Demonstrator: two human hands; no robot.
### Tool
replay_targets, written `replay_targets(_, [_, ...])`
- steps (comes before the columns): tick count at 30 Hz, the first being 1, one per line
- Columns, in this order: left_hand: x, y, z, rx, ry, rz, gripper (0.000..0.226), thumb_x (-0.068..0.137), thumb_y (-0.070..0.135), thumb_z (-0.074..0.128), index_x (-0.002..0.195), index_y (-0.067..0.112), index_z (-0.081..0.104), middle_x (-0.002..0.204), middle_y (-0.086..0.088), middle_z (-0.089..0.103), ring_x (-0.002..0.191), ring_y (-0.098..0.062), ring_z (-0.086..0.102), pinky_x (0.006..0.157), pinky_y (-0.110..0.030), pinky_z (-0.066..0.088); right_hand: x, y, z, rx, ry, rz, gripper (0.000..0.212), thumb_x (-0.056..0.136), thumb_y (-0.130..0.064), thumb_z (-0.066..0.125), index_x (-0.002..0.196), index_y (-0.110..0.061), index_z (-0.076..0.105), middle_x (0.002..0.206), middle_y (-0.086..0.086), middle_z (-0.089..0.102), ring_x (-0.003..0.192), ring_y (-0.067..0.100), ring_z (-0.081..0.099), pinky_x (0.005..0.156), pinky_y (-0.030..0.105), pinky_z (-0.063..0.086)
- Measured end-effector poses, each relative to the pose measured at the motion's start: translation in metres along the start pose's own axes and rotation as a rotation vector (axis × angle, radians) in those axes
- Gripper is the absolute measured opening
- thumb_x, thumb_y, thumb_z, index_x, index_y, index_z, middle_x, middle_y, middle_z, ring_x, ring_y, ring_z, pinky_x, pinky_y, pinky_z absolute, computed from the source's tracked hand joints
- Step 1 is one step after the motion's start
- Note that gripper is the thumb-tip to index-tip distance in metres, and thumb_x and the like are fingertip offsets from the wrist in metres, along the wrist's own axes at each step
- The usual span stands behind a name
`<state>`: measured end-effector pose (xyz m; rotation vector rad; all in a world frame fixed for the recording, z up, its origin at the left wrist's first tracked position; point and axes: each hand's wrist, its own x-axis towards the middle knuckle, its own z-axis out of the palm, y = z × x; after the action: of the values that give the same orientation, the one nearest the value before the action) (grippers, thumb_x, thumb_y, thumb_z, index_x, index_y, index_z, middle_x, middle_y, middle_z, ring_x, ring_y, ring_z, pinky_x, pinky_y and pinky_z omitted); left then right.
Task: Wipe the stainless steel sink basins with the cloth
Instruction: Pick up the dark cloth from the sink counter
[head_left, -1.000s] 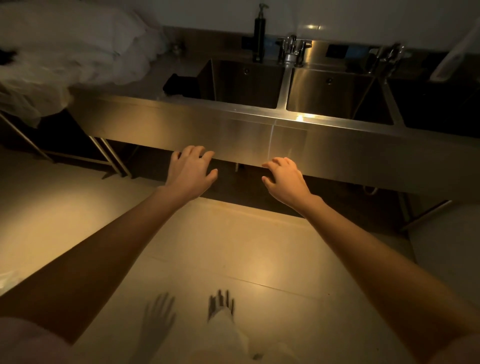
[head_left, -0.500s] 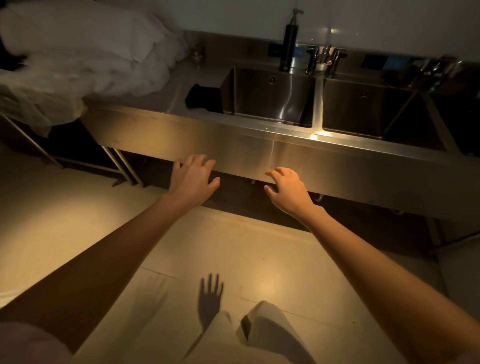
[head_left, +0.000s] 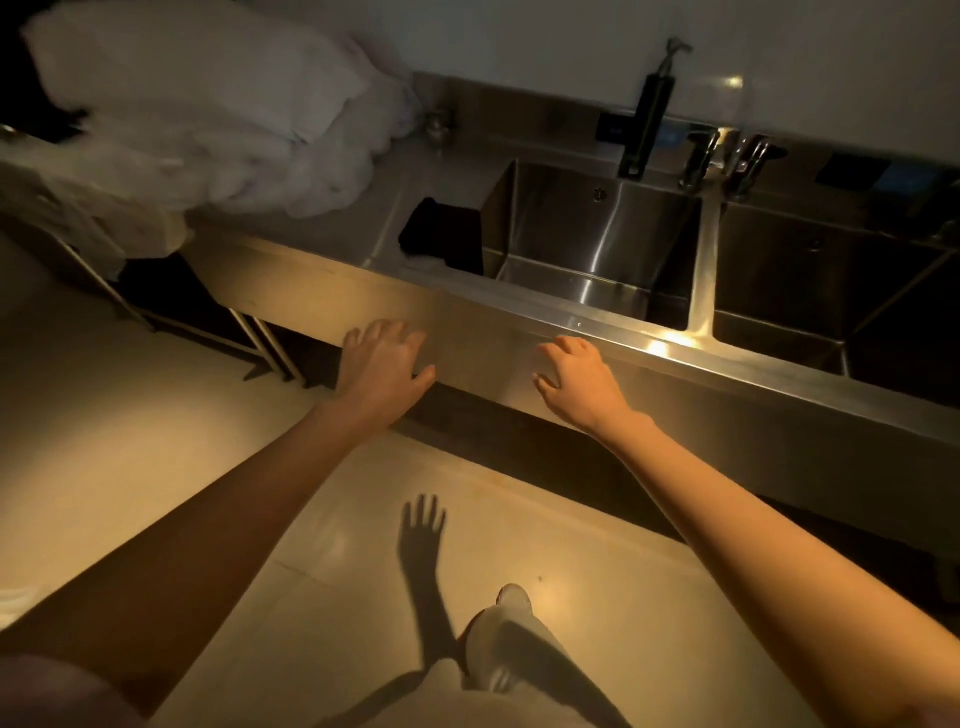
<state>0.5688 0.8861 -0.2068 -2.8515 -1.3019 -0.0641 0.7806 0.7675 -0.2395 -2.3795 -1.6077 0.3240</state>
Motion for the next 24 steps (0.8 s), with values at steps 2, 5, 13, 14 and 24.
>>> replay_targets(2, [0.029,0.000,-0.001,-0.004,0.013,-0.005,0.049,0.093,0.041,0.048,0.137,0.018,0.047,0.142,-0.008,0.046,0.130,-0.026,0.038,0.104,-0.043,0.029,0.025,0.005,-0.005,-0.022,-0.008,-0.018,0.048,0.094,-0.035,0.052,0.138,-0.015,0.044,0.143,0.011,0.043,0.135,0.030,0.034,0.110,0.043,0.036])
replay_targets(5, [0.063,0.005,0.003,-0.035,0.010,-0.039,0.051,0.093,0.042,0.048,0.139,0.019,0.045,0.143,-0.008,0.045,0.131,-0.026,0.038,0.104,-0.043,0.030,0.056,0.012,-0.009,-0.081,-0.088,-0.056,0.048,0.094,-0.034,0.051,0.137,-0.014,0.044,0.145,0.013,0.040,0.137,0.032,0.031,0.111,0.046,0.034])
replay_targets(13, [0.102,-0.005,0.025,-0.051,-0.104,-0.131,0.051,0.094,0.044,0.047,0.138,0.018,0.046,0.141,-0.008,0.045,0.129,-0.026,0.040,0.103,-0.041,0.033,0.117,0.022,-0.007,-0.108,-0.176,-0.090,0.051,0.095,-0.033,0.050,0.142,-0.020,0.038,0.151,0.010,0.033,0.143,0.032,0.023,0.115,0.050,0.027])
replay_targets(14, [0.108,-0.009,0.025,-0.050,-0.106,-0.141,0.051,0.094,0.044,0.048,0.137,0.018,0.046,0.141,-0.008,0.045,0.129,-0.027,0.040,0.103,-0.041,0.033,0.123,0.021,-0.005,-0.100,-0.185,-0.090,0.051,0.095,-0.033,0.050,0.142,-0.021,0.038,0.151,0.009,0.033,0.143,0.032,0.023,0.115,0.050,0.027])
replay_targets(24, [0.172,-0.060,0.038,-0.065,-0.109,-0.067,0.048,0.094,0.043,0.049,0.134,0.018,0.048,0.138,-0.008,0.047,0.126,-0.025,0.041,0.102,-0.041,0.033,0.195,-0.003,0.014,-0.050,-0.192,-0.055,0.048,0.095,-0.031,0.051,0.141,-0.021,0.041,0.149,0.010,0.035,0.142,0.032,0.023,0.115,0.049,0.025])
